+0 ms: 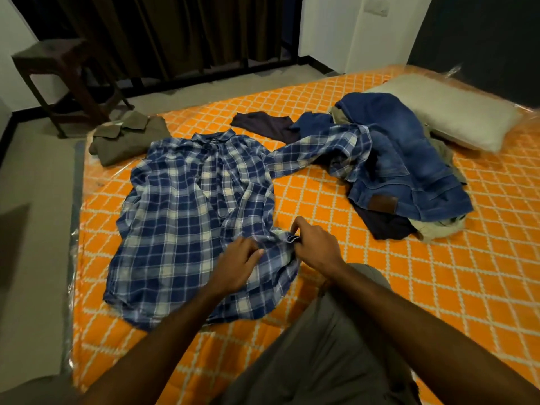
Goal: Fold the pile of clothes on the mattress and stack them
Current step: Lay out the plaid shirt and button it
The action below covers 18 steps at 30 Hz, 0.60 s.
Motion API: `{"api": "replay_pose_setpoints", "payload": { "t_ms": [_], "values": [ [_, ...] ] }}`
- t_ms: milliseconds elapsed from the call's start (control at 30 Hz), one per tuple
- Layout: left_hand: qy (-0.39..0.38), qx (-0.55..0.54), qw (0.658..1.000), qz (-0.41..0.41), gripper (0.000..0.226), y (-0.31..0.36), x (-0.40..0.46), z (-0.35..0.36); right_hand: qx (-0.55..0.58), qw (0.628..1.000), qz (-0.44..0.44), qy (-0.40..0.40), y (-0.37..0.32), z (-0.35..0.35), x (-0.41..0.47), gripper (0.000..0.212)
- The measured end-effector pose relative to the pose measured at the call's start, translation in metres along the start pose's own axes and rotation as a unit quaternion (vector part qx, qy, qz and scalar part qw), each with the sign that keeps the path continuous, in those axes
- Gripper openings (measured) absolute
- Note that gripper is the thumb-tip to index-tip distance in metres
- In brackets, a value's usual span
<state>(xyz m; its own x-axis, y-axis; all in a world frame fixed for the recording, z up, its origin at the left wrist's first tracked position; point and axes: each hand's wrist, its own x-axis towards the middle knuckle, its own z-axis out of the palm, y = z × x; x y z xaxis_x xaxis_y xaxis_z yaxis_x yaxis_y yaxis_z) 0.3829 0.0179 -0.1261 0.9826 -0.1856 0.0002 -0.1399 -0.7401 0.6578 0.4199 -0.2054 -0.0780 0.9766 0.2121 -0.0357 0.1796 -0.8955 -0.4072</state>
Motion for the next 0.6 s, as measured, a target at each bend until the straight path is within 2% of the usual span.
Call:
{"api": "replay_pose_setpoints", "payload": {
  "t_ms": [67,167,267,333,433,467,533,600],
  "values": [
    [0.037,0.101,0.994,-0.014,0.022,-0.019,-0.008,0.006,-0.041,0.997,0.031,-0.063,0.012,-0.009,0.003,0.024],
    [0.052,0.152,0.987,-0.026,0.043,-0.044,-0.023,0.007,-0.067,0.985,0.089,-0.13,0.029,-0.012,0.007,0.027],
    [0.034,0.139,0.988,-0.049,0.052,-0.056,-0.032,0.004,-0.094,0.97,0.129,-0.182,0.046,-0.008,0.011,0.027],
    [0.026,0.1,0.991,-0.084,0.049,-0.054,-0.029,0.001,-0.104,0.959,0.142,-0.224,0.057,-0.002,0.012,0.042],
    [0.01,0.101,0.987,-0.126,0.041,-0.04,-0.016,-0.008,-0.092,0.949,0.148,-0.263,0.067,0.007,0.013,0.062],
    [0.002,0.105,0.985,-0.136,0.039,-0.035,-0.012,-0.01,-0.08,0.947,0.15,-0.273,0.067,0.007,0.015,0.061],
    [-0.021,0.096,0.982,-0.159,0.039,-0.035,0.001,-0.01,-0.009,0.939,0.161,-0.303,0.066,0.006,0.023,0.045],
    [-0.034,0.044,0.976,-0.211,0.053,-0.036,0.015,-0.011,0.086,0.938,0.176,-0.285,0.065,0.002,0.03,0.03]
  ]
}}
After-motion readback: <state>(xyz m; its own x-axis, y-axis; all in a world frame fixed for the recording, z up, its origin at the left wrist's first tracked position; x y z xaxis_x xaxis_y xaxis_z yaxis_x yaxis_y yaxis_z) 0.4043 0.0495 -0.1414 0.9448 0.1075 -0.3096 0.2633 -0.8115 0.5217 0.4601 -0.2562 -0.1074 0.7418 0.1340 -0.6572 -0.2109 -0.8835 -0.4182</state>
